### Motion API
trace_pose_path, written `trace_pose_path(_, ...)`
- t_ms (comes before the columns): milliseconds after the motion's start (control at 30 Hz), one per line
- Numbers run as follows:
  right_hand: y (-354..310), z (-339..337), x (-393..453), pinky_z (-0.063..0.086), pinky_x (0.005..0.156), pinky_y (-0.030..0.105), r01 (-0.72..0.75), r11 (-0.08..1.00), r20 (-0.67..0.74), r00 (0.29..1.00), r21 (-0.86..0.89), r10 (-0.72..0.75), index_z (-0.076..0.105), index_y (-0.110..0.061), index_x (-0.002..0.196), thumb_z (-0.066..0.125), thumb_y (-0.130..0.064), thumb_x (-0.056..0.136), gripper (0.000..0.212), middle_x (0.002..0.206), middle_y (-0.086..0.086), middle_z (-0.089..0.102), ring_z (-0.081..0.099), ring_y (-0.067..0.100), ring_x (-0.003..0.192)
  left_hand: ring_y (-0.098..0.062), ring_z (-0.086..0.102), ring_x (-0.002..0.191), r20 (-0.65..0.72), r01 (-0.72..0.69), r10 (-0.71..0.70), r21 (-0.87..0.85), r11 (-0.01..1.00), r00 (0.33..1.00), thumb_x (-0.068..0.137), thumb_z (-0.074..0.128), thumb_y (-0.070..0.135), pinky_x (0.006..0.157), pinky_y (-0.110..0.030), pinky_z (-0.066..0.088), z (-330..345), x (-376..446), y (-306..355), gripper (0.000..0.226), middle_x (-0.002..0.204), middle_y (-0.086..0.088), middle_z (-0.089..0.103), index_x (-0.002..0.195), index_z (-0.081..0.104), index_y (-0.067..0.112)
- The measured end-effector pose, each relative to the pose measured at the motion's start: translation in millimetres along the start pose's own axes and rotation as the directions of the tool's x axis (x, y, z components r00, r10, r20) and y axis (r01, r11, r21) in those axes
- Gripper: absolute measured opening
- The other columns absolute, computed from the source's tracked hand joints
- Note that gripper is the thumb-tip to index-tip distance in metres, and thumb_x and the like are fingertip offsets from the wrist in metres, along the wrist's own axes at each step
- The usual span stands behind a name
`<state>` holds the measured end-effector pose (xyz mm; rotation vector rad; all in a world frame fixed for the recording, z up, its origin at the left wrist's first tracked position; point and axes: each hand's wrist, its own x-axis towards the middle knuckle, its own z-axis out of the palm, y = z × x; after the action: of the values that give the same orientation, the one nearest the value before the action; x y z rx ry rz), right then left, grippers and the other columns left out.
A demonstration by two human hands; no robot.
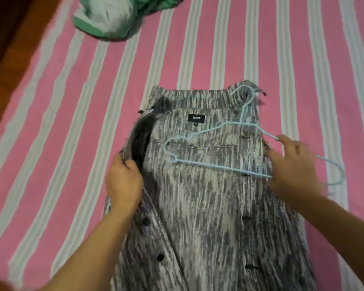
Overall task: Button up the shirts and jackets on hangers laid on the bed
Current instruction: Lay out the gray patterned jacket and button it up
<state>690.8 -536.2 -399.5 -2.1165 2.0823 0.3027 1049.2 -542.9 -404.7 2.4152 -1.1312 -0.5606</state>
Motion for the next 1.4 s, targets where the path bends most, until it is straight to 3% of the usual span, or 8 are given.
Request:
trace_pose_path(133, -42.2, -10.1, 32.5, 0.038, 0.106, 0.059, 0.170, 0.985, -0.014, 0.985, -0.004, -0.170, 0.064, -0.013, 0.109, 0.081, -0.006, 0.062, 0.051, 0.149, 0.018, 0.038, 0.036, 0.040, 0.129, -0.003, 0.053, 0.056, 0.229, -0.219, 0.244, -0.132, 0.967, 0.942, 0.105, 0.041, 0.020, 0.051, -0.027, 0.037, -33.9, -31.0, 39.6, 0.028, 0.072, -0.002, 0.060, 0.122, 0.060, 0.007)
trace_pose_path(300, -83.4, 0.0, 78.7, 0.036, 0.112, 0.057, 0.186, 0.981, 0.068, 0.981, -0.054, -0.183, 0.057, -0.013, 0.126, 0.085, -0.017, 0.062, 0.070, 0.153, 0.019, 0.031, 0.030, 0.040, 0.132, -0.015, 0.067, 0.090, 0.847, -0.358, 0.338, -0.191, 0.914, 0.411, 0.108, 0.037, 0.044, 0.084, -0.035, 0.052, -19.5, -67.6, 43.7, 0.038, 0.101, -0.006, 0.071, 0.119, 0.063, 0.019)
trace_pose_path(467, -105.4, 17.0, 102.0, 0.028, 0.117, 0.056, 0.203, 0.979, 0.112, 0.973, -0.021, -0.200, 0.051, -0.016, 0.136, 0.078, -0.010, 0.070, 0.072, 0.158, 0.017, 0.022, 0.022, 0.041, 0.142, -0.027, 0.049, 0.126, 0.344, -0.075, -0.005, 0.220, 0.973, 0.939, 0.100, 0.056, 0.042, 0.106, -0.043, 0.042, -42.7, 0.8, -91.9, 0.053, 0.137, -0.009, 0.050, 0.147, 0.042, 0.021)
trace_pose_path(600, -111.6, 23.9, 112.1, 0.025, 0.117, 0.055, 0.208, 0.978, 0.140, 0.970, -0.036, -0.201, 0.051, -0.016, 0.135, 0.076, -0.013, 0.075, 0.065, 0.156, 0.018, 0.023, 0.025, 0.041, 0.139, -0.026, 0.060, 0.084, 0.614, 0.067, -0.328, 0.408, 0.910, 0.718, 0.100, 0.059, 0.025, 0.077, -0.036, 0.051, -57.8, 14.4, -159.9, 0.013, 0.104, -0.012, 0.066, 0.105, 0.055, 0.013)
trace_pose_path(700, -109.1, 26.5, 116.5, 0.025, 0.118, 0.057, 0.201, 0.978, 0.141, 0.971, -0.050, -0.193, 0.052, -0.017, 0.132, 0.080, -0.019, 0.076, 0.062, 0.156, 0.017, 0.025, 0.027, 0.041, 0.139, -0.030, 0.062, 0.080, 0.489, 0.058, -0.269, 0.404, 0.913, 0.829, 0.092, 0.058, 0.000, 0.067, -0.035, 0.040, -85.5, 45.1, -161.9, 0.021, 0.084, -0.016, 0.065, 0.076, 0.055, 0.012)
trace_pose_path(967, -136.2, 14.7, 145.5, 0.023, 0.118, 0.056, 0.214, 0.975, 0.088, 0.974, -0.057, -0.209, 0.051, -0.013, 0.132, 0.086, -0.036, 0.074, 0.072, 0.157, 0.023, 0.022, 0.024, 0.045, 0.142, -0.045, 0.043, 0.127, 0.179, -0.140, -0.029, 0.851, 0.507, 0.983, 0.097, 0.050, 0.023, 0.100, -0.052, 0.044, -111.1, 175.6, -111.0, 0.052, 0.139, -0.025, 0.043, 0.147, 0.035, 0.019)
trace_pose_path(1100, -144.9, 27.8, 158.7, 0.018, 0.121, 0.056, 0.191, 0.981, 0.154, 0.971, -0.045, -0.182, 0.042, -0.015, 0.141, 0.081, -0.051, 0.075, 0.085, 0.163, 0.018, 0.013, 0.014, 0.043, 0.148, -0.040, 0.030, 0.144, 0.520, -0.444, 0.201, 0.398, 0.803, 0.830, 0.101, 0.052, 0.040, 0.117, -0.058, 0.032, -13.6, 136.4, -14.5, 0.067, 0.160, -0.016, 0.025, 0.158, 0.018, 0.034)
trace_pose_path(1400, -34.8, 31.6, 148.0, -0.003, 0.121, 0.058, -0.126, 0.986, 0.177, 0.974, -0.109, 0.144, 0.035, -0.034, 0.153, 0.029, -0.072, 0.095, 0.070, 0.168, 0.012, 0.000, -0.004, 0.041, 0.153, -0.034, -0.028, 0.150, 0.787, -0.744, 0.249, 0.354, 0.567, 0.565, 0.106, 0.017, 0.055, 0.122, -0.062, -0.005, 117.3, 103.6, 25.5, 0.063, 0.164, 0.003, -0.029, 0.155, -0.020, 0.044)
